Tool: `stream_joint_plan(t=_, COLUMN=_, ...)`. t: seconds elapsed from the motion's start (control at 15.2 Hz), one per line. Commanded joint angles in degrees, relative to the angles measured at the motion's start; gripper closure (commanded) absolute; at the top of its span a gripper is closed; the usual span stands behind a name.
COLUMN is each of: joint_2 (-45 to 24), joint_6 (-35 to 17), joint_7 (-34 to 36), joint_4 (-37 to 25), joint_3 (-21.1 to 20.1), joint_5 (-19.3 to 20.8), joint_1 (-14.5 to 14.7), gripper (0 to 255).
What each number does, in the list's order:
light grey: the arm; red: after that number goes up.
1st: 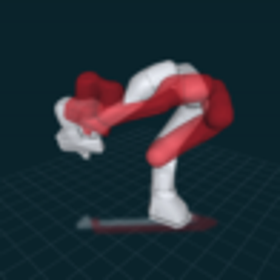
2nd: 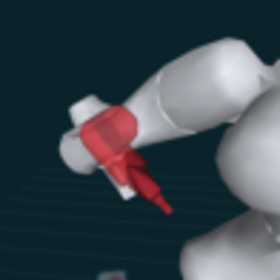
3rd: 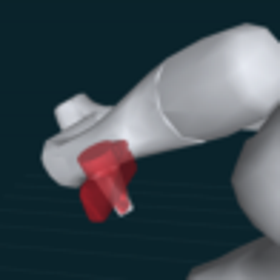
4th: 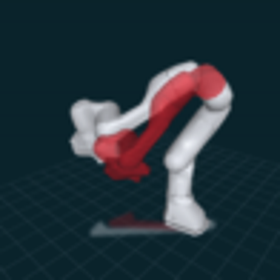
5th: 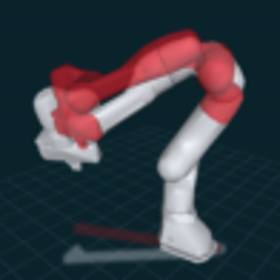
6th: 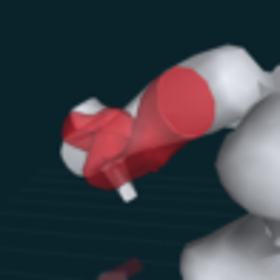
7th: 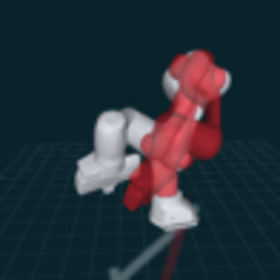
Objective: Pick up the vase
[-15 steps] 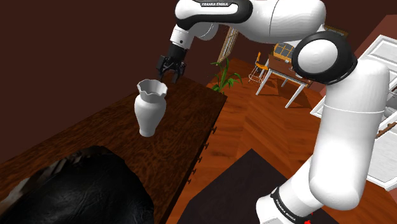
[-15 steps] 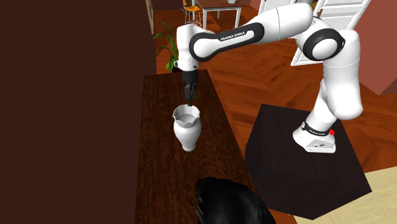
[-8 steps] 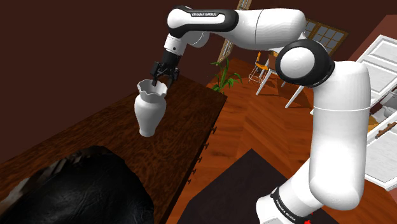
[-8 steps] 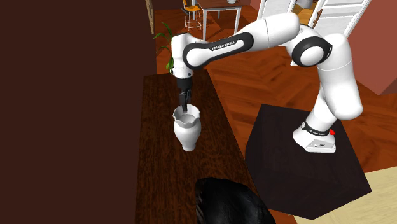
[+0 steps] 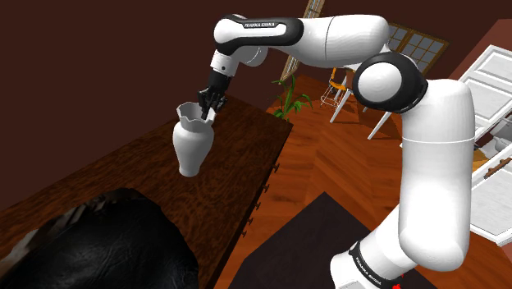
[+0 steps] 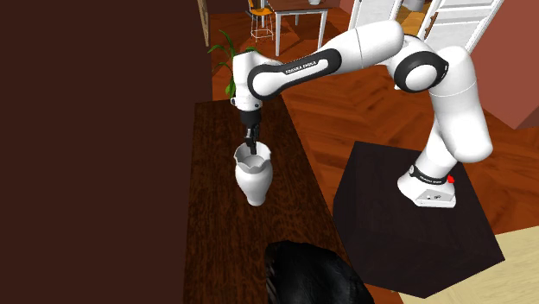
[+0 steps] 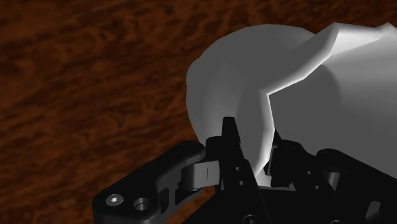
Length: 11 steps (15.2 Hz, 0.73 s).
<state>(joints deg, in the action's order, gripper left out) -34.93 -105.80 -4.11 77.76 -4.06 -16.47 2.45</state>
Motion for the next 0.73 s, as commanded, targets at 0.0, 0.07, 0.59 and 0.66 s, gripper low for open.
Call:
stream_joint_plan(t=0.0, joint_2=0.01, joint_6=-0.01, joint_7=0.0, joint_4=0.01, joint_3=-0.01, joint_5=-0.01, joint_1=0.01, gripper=255)
stream_joint_plan(t=0.07, joint_2=0.01, joint_6=-0.01, joint_7=0.0, joint_4=0.01, joint_3=-0.01, joint_5=-0.01, joint_1=0.01, gripper=255)
stream_joint_plan(t=0.59, joint_2=0.94, joint_6=2.35, joint_7=0.67, joint_4=-1.51, joint_3=-0.01, joint_5=0.12, joint_1=-0.06, gripper=255)
stream_joint_plan(t=0.66, joint_2=1.11, joint_6=2.99, joint_7=0.86, joint_4=-2.0, joint_3=-0.01, joint_5=0.16, joint_1=-0.07, gripper=255)
